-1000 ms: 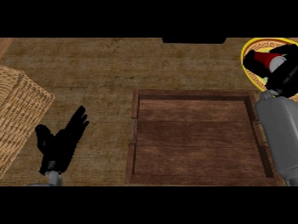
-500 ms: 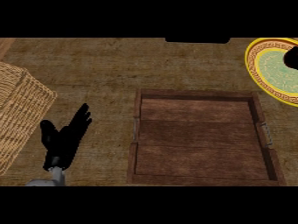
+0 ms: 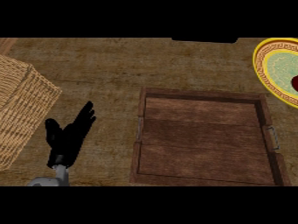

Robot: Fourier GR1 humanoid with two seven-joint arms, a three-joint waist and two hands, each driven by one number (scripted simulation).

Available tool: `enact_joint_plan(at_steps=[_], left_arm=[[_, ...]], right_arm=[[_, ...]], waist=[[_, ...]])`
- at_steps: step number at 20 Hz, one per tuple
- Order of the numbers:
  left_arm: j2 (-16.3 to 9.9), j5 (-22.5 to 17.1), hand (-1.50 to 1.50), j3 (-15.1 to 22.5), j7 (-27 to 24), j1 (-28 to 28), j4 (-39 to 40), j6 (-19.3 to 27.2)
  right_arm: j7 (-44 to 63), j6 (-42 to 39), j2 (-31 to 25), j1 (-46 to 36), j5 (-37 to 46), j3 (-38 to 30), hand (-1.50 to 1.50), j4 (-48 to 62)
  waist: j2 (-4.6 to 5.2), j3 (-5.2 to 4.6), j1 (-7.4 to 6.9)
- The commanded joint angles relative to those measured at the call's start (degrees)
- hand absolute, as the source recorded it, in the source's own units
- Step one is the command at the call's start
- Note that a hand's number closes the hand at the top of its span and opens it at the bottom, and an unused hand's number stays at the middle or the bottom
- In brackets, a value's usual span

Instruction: Pick the can from the tray and place it in the plate

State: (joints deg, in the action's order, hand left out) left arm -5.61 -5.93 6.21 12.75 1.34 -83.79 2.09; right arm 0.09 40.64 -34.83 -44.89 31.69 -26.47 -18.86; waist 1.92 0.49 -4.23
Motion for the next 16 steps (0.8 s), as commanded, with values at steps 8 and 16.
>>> enact_joint_plan(at_steps=[8,16], left_arm=[[0.37,0.92,0.0,0.17,-0.6,-0.33,1.52,0.52],[0.01,-0.24,0.0,-1.33,1.54,1.87,2.42,0.26]], right_arm=[[-16.33,-7.28,0.7,-2.1,-9.74,-8.5,-1.5,0.61],[-27.27,-11.99,-1.42,1.11,-19.99,-18.7,-1.5,1.65]], waist=[[0.1,0.11,0.13],[-0.08,0.0,1.37]])
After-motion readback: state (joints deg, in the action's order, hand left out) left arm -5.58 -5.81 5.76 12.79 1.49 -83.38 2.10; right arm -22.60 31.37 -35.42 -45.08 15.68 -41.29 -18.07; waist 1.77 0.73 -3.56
